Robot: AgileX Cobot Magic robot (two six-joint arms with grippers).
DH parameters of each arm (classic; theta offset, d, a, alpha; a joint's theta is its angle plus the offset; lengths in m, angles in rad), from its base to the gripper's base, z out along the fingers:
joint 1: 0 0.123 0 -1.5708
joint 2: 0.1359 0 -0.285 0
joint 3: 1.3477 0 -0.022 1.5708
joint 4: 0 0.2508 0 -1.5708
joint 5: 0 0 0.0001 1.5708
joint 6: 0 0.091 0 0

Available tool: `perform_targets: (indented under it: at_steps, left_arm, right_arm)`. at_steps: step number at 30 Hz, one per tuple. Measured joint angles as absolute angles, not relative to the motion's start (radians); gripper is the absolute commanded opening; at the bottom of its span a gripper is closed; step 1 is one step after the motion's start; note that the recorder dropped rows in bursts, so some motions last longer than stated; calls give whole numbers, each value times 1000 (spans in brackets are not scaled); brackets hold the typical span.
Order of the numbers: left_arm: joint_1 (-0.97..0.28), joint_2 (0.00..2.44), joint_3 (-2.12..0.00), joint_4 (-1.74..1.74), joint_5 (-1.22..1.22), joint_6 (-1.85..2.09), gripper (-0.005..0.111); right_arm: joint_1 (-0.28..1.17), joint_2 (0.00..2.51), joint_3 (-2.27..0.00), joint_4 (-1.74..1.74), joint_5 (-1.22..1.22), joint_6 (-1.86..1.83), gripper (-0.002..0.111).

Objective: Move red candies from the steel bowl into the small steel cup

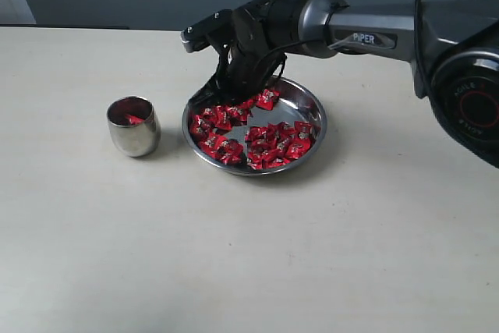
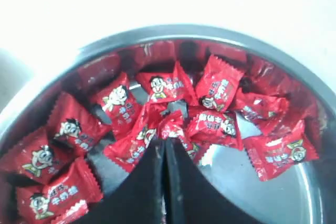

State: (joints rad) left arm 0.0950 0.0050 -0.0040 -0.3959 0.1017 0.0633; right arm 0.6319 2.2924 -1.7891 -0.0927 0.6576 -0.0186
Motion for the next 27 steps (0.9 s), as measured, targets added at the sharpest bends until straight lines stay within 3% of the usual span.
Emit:
perform_targets:
  at_steps: [5, 11, 13, 27]
  left_arm:
    - [95, 5, -4, -396, 102, 63, 0]
    - [95, 5, -4, -396, 102, 63, 0]
    - [95, 5, -4, -396, 102, 63, 0]
    - [95, 5, -4, -396, 102, 63, 0]
  right_arm:
    - [632, 2274, -1789, -19, 658, -22, 1]
    - [632, 2276, -1789, 80, 670, -72, 34]
    - [632, 2282, -1789, 90, 670, -79, 39]
    - [632, 2358, -1789, 101, 636, -36, 38]
